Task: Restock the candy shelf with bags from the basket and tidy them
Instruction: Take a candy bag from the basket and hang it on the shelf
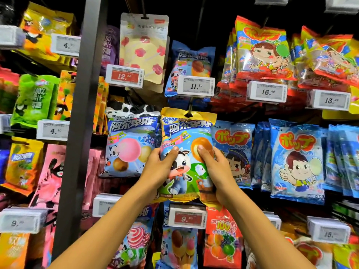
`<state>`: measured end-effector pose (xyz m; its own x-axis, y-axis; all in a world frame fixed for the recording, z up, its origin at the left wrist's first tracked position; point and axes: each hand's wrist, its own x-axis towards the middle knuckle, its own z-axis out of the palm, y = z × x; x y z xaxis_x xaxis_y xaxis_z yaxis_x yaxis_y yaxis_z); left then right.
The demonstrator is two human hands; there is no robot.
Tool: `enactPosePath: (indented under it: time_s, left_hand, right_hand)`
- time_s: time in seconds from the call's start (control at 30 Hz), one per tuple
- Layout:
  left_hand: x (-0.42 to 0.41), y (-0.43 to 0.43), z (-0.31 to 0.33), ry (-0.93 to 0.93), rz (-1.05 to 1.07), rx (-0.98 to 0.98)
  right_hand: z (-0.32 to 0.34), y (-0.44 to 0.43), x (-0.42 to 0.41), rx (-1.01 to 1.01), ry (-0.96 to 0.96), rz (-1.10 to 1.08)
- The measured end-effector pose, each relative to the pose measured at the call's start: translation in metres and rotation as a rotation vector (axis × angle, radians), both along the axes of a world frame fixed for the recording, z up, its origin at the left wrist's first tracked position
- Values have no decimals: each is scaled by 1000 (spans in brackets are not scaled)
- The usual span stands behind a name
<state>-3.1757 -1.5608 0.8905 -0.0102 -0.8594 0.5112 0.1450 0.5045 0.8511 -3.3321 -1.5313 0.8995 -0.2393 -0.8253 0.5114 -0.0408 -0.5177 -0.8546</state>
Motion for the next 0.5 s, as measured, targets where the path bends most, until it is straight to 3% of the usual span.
enactPosePath:
  time_s: [0.37,0.5]
  left_hand:
    - [-22,-38,6,-42,-32,187]
    - [-27,-54,4,-128,70,182]
  right_hand:
    - [-1,-44,-14,-6,195,-128]
    - [-5,-65,-12,32,267,-171]
